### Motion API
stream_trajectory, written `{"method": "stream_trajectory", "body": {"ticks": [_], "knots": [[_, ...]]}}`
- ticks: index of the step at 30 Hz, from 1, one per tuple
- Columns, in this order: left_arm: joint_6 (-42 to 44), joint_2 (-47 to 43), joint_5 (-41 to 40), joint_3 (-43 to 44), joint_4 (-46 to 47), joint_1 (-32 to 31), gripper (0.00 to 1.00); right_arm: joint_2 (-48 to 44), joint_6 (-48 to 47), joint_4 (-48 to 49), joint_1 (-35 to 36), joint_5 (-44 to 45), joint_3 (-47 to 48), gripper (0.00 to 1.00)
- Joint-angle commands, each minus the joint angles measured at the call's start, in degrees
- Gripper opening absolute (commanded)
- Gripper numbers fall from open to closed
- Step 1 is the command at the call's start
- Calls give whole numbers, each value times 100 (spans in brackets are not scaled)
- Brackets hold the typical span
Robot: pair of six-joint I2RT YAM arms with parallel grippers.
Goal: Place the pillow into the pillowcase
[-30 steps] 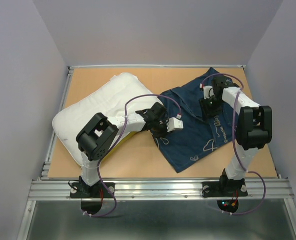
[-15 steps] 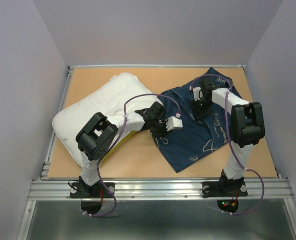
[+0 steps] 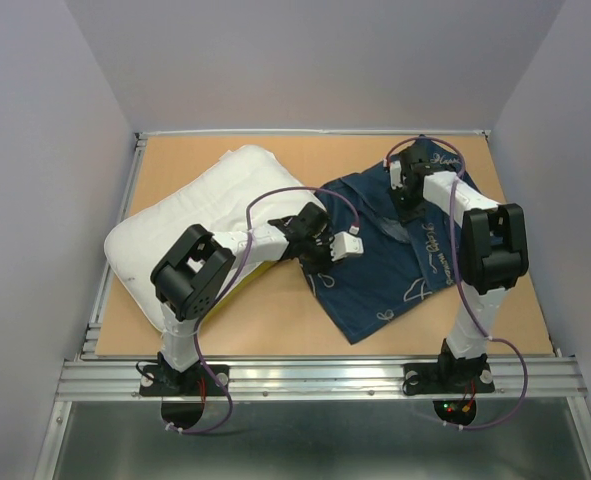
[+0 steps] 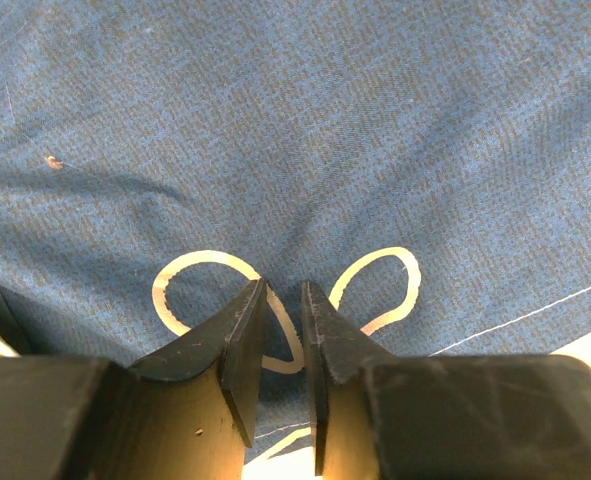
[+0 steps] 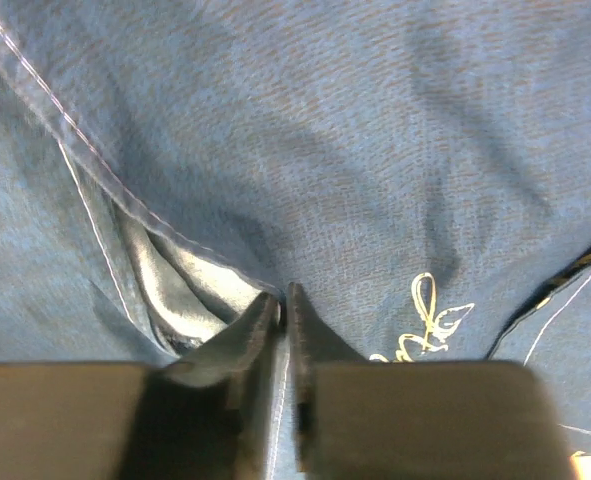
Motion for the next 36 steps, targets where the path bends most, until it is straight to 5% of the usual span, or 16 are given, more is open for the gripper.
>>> {"method": "stream_trajectory", "body": {"ticks": [1,2,14,27,30,31,32,36], "knots": [[37,-36,-122,129,-212,87,30,-254,140,246,15,229,383,7],[-7,-53,-139,120,-203,122,28,-289,175,246,-3,246,383,1],[299,-519,282,-257,-238,526,25,-1757,324,193,-73,-34,-371,1],[142,-405,388,-20,-299,518,25,-668,227,395,-64,-281,-426,1],[134,-405,388,-47,-291,518,26,-545,271,456,-64,-35,-302,16],[134,-396,388,-55,-291,518,26,-510,289,474,-64,-35,-276,31],[142,-396,388,-73,-282,518,26,-457,298,483,-47,-87,-224,37],[99,-379,405,-117,-229,518,27,-229,342,483,6,-193,-92,48]]}}
